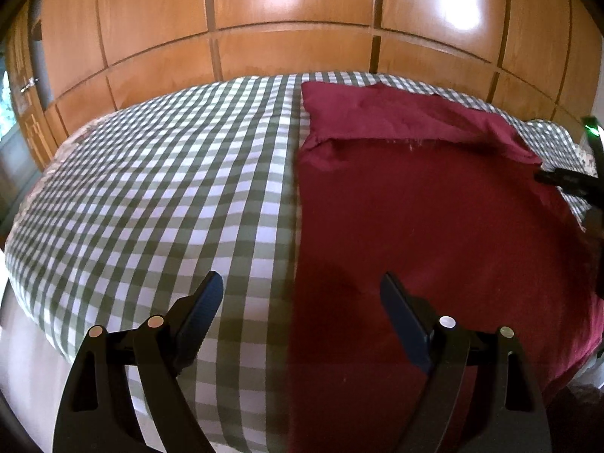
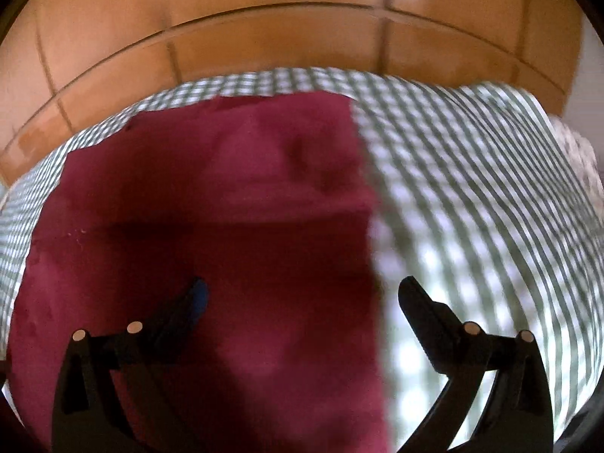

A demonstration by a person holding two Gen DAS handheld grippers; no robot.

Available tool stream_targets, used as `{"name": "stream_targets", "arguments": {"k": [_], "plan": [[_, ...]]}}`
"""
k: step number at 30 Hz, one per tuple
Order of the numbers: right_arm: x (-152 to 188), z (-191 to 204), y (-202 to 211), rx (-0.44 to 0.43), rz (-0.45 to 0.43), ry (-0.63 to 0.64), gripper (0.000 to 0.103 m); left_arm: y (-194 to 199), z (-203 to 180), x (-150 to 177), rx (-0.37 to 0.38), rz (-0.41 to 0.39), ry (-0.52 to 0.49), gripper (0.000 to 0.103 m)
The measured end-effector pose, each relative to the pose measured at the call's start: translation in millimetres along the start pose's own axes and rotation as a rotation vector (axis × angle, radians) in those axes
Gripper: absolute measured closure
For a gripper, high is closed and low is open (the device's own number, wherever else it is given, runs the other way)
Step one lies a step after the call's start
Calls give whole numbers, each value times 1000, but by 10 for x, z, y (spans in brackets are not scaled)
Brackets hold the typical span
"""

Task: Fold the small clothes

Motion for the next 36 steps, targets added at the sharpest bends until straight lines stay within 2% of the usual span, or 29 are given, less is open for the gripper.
{"name": "stream_targets", "arguments": {"k": [5, 8, 14, 17, 19, 20, 22, 23, 26, 27, 28, 29, 33, 36], "plan": [[311, -316, 238, -33, 23, -49, 2, -46, -27, 61, 0, 23, -16, 19], [537, -384, 348, -95, 56, -72, 2, -83, -43, 115, -2, 44, -27, 19], [930, -308, 579, -190, 90, -94, 2, -84, -49, 211, 12, 73, -50, 19], [1192, -169, 726, -262, 138, -73, 4, -44, -42, 299, 43, 103, -62, 19], [1333, -98, 780, -274, 171, -38, 16, -7, -47, 396, 102, 140, -55, 29], [1436, -55, 813, -276, 198, -9, 21, 7, -54, 431, 122, 153, -53, 31], [1571, -8, 861, -281, 232, 28, 38, 69, -81, 529, 179, 185, -60, 40], [1664, 18, 888, -277, 251, 50, 41, 92, -106, 575, 210, 202, -65, 42], [1749, 31, 911, -264, 271, 72, 60, 148, -209, 708, 302, 249, -86, 57], [1741, 29, 919, -263, 272, 69, 72, 154, -242, 732, 318, 259, -97, 71], [1728, 37, 933, -266, 274, 69, 85, 163, -256, 743, 321, 259, -104, 90], [1716, 51, 953, -269, 271, 71, 90, 179, -261, 737, 330, 251, -103, 91], [1444, 168, 1131, -340, 214, 85, 93, 302, -227, 590, 424, 219, -46, 92], [1205, 244, 1252, -409, 158, 44, 93, 394, -177, 406, 530, 207, 36, 92]]}}
Point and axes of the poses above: each gripper's, at about its wrist camera, not at the fingertips, and y roughly against the way its jaws point, z to its left, x to its underside, the point moved 8 cm from there along -y, roughly the way its jaws point, and after that the axes turned 5 degrees about z, right-handed, at the moved point
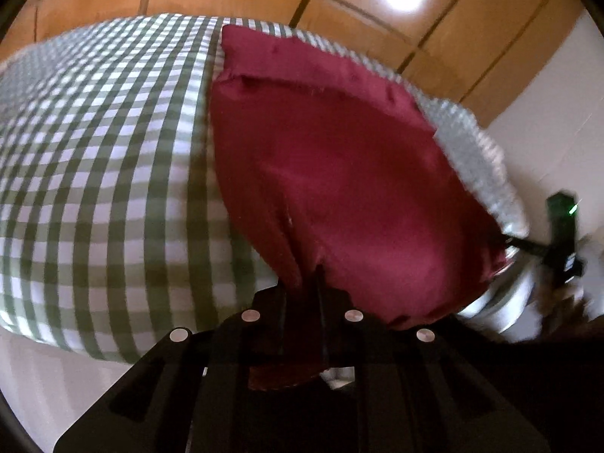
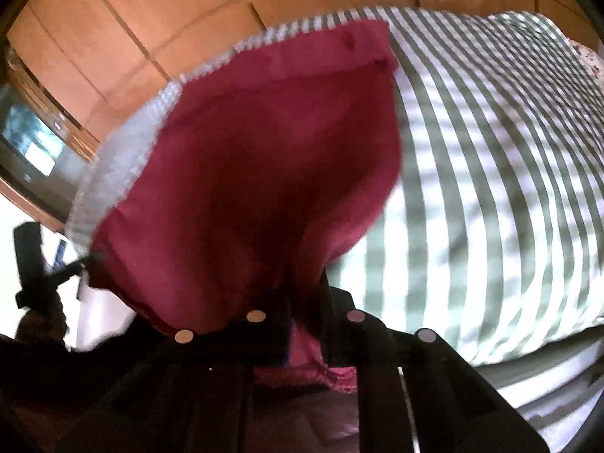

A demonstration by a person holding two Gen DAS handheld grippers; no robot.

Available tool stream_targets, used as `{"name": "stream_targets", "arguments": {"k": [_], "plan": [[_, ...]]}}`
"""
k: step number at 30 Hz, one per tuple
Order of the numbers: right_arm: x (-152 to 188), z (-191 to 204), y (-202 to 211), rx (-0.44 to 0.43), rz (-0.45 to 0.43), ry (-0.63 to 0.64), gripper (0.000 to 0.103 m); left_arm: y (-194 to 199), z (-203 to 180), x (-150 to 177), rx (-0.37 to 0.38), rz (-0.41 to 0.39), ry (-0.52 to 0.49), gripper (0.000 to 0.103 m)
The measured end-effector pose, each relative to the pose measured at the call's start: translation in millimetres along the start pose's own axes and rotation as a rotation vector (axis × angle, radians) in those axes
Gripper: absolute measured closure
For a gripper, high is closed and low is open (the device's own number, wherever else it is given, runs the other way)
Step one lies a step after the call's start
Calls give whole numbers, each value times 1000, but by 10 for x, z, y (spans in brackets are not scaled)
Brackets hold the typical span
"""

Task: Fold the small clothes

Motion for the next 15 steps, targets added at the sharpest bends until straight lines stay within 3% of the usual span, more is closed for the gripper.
{"name": "stream_targets", "arguments": {"k": [4, 9, 12, 15], "plan": [[-325, 16, 41, -67, -67, -53, 93, 140, -8, -298, 108, -52, 57, 93], [-830, -199, -64, -77, -130, -154, 93, 153, 120, -697, 202, -96, 157, 94], [-1114, -366, -195, -58, -147, -208, 93, 105, 279, -962, 199, -118, 216, 94], [-1323, -479, -315, -24, -150, -220, 93, 19, 542, -1259, 107, -152, 290, 94]]}}
Point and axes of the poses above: each gripper's, at about its wrist camera, not at the fingertips, and y roughly against the way its jaws point, z to its left, x to its underside, the point moved 8 cm from there along -y, roughly the way its jaws point, and after that the axes turned 5 degrees about z, right-handed, at the moved point
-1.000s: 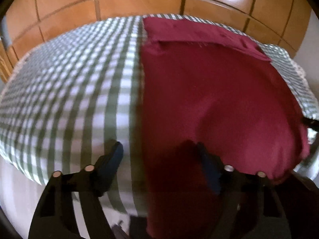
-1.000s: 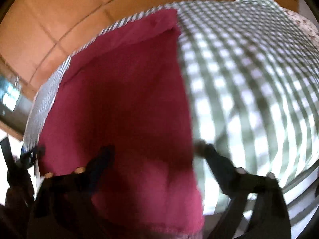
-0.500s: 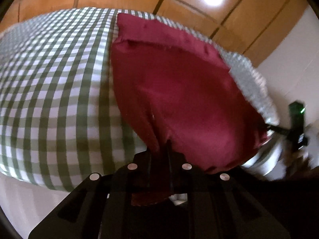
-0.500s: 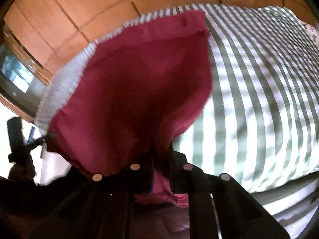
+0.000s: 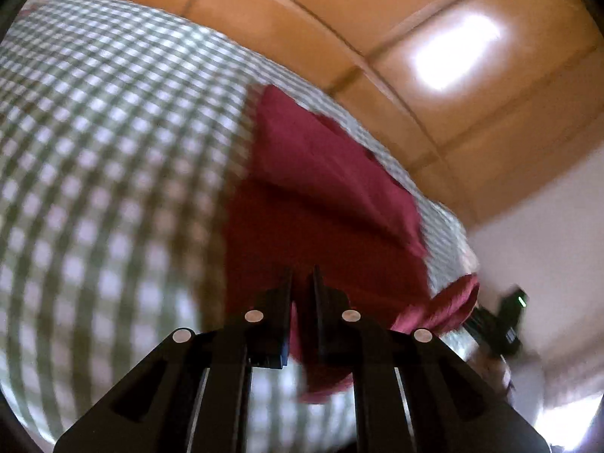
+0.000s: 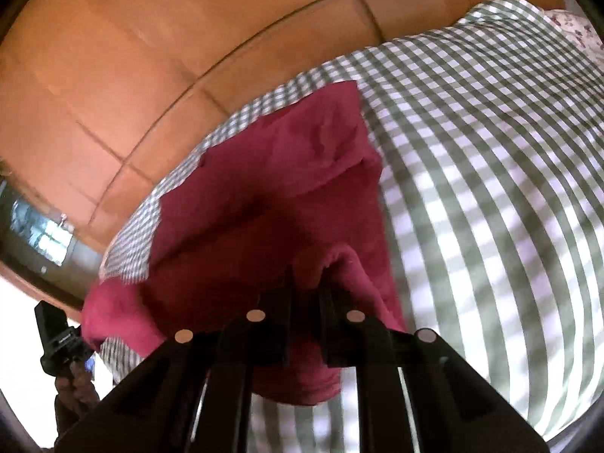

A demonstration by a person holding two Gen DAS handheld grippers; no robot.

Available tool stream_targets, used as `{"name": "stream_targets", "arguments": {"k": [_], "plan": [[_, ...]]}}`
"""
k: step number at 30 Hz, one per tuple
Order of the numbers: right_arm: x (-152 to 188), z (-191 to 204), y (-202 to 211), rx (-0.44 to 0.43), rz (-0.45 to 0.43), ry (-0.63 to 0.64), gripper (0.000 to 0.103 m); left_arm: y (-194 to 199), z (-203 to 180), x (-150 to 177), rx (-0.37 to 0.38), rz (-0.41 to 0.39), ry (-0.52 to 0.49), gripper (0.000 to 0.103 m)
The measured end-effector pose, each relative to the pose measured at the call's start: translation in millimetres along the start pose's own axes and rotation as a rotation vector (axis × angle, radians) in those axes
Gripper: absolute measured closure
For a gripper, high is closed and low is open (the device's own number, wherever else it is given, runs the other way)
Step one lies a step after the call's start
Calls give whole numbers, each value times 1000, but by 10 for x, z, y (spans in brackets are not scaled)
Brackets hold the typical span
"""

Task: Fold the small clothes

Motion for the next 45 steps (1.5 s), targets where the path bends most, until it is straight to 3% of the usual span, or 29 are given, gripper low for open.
{"name": "stream_targets", "arguments": {"k": [2, 3, 4, 5, 6, 7, 8, 12, 18, 20, 21, 22, 23, 24, 25, 28, 33, 40, 41, 43, 45], "plan": [[-87, 1, -53, 6, -5, 1, 87, -55, 70, -180, -45, -35, 26, 94], [-97, -3, -52, -5, -4, -4, 75, -66, 96, -233, -66, -46, 33, 94], [-118, -14, -40, -17, -13, -12, 53, -74, 113, -276, -82, -48, 34, 84], [-128, -28, 0, -9, -34, -16, 40, -68, 142, -304, -91, -50, 35, 73], [-133, -44, 80, 6, -65, -12, 24, -29, 181, -309, -109, -66, 47, 44], [-130, -58, 140, 7, -79, -8, 21, 14, 241, -315, -115, -88, 56, 33], [-118, -70, 186, 6, -86, -8, 20, 65, 281, -280, -107, -108, 63, 29], [82, -125, 344, 47, -102, 37, 11, 11, 415, 1, -75, -34, 42, 29], [380, -173, 11, 180, -34, 144, 10, -198, 296, 463, -59, 43, -51, 29], [371, -203, -145, 186, -20, 134, 25, -270, 207, 465, -54, 52, -82, 37], [362, -206, -245, 193, -5, 131, 47, -306, 181, 465, -54, 58, -92, 50], [354, -215, -303, 219, -2, 129, 59, -363, 163, 454, -85, 65, -116, 65], [348, -205, -331, 226, -5, 133, 63, -402, 158, 450, -111, 69, -139, 74], [349, -190, -335, 217, -3, 134, 74, -435, 155, 458, -115, 78, -149, 78], [359, -180, -315, 212, -2, 134, 78, -439, 170, 446, -112, 76, -149, 82], [451, -148, -180, 184, 5, 142, 84, -370, 179, 509, -103, 75, -169, 85], [801, -50, 134, 150, 38, 168, 85, -232, 219, 741, -94, 103, -181, 85], [1286, 9, 393, 190, 106, 234, 84, 110, 249, 1304, -84, 172, -187, 85], [1300, 31, 416, 218, 107, 266, 81, 142, 242, 1349, -86, 178, -195, 84], [1245, 53, 446, 247, 78, 294, 59, 171, 256, 1332, -104, 171, -192, 77], [1107, 115, 441, 253, 36, 316, 51, 183, 261, 1194, -91, 140, -179, 73]]}}
Point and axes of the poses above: each gripper's, at about its wrist camera, not at the fingertips, and y roughly against the way its jaws point, z to its left, x to its underside, the point moved 8 cm from there along -y, roughly the way its jaws point, and after that the axes turned 5 degrees about z, right-handed, at the moved point
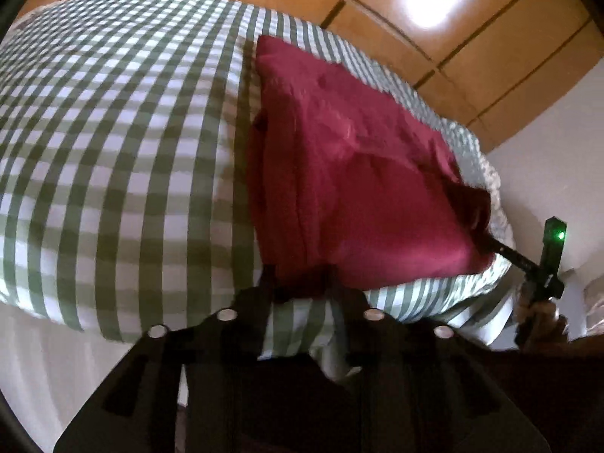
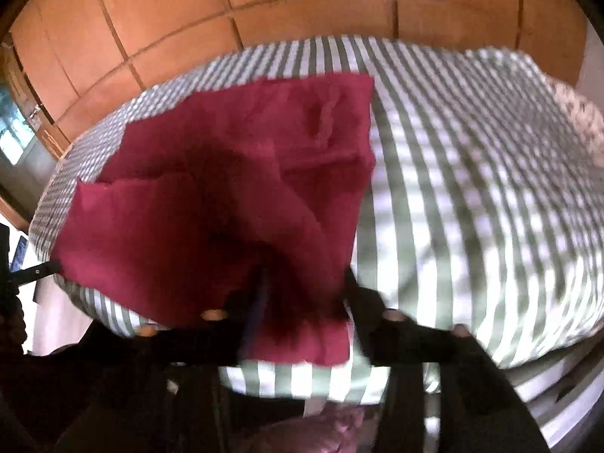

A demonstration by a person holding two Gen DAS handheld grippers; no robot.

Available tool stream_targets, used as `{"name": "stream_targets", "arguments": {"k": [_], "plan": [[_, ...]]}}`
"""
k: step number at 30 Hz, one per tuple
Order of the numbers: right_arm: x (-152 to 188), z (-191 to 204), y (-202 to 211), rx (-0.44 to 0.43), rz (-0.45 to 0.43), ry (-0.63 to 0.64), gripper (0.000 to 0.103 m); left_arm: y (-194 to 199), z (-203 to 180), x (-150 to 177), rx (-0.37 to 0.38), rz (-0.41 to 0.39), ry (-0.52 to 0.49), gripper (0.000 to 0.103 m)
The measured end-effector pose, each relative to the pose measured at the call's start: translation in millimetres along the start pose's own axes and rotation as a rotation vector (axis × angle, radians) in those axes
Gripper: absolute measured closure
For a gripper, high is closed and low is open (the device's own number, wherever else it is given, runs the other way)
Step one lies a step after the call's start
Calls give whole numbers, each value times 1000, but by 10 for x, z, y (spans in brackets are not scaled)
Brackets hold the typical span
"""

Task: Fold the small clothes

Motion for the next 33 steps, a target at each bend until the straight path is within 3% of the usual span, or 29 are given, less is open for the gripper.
{"name": "stream_targets", "arguments": {"k": [7, 8, 9, 10, 11, 12, 13, 17, 21, 24, 26, 29, 30, 32, 33], "plan": [[-409, 60, -274, 51, -44, 57, 50, -55, -6, -512, -44, -73, -40, 73], [-457, 73, -337, 62, -35, 65, 56, -91, -33, -566, -50, -76, -47, 73], [-462, 96, -387, 72, -19, 81, 80, -116, -67, -601, -50, -78, -58, 73], [-441, 110, -391, 78, -11, 95, 93, -140, -101, -633, -56, -78, -77, 76], [-438, 125, -359, 79, -17, 103, 94, -153, -139, -645, -66, -77, -99, 82], [-436, 126, -320, 72, -24, 104, 95, -150, -183, -658, -77, -81, -124, 99], [-436, 111, -258, 68, -33, 102, 96, -123, -224, -657, -79, -89, -151, 103], [-533, 94, 134, 48, -102, 74, 96, 114, -218, -666, -79, -146, -161, 103], [-806, 59, 504, 2, -184, 35, 96, 504, -202, -809, -70, -254, -146, 103], [-1069, 77, 499, -30, -215, 10, 96, 640, -155, -978, -64, -302, -130, 103], [-1165, 117, 413, -18, -207, 20, 96, 595, -105, -1102, -81, -299, -124, 103], [-1167, 160, 195, 13, -157, 46, 96, 399, -60, -1119, -44, -215, -90, 103], [-1120, 162, 124, 29, -141, 56, 96, 339, -52, -1086, -33, -186, -86, 100], [-1009, 101, 13, 36, -111, 39, 96, 234, -30, -973, -30, -157, -92, 65], [-950, 44, -45, 38, -94, 17, 96, 208, -24, -928, -17, -157, -85, 37]]}}
Point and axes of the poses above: each gripper's, at about its wrist camera, not at the fingertips, and y roughly against the way its jaws point, z to its left, x to its underside, the point moved 8 cm from there along -y, roughly the way its jaws point, and after that the axes turned 5 degrees about z, right-handed, at the moved point
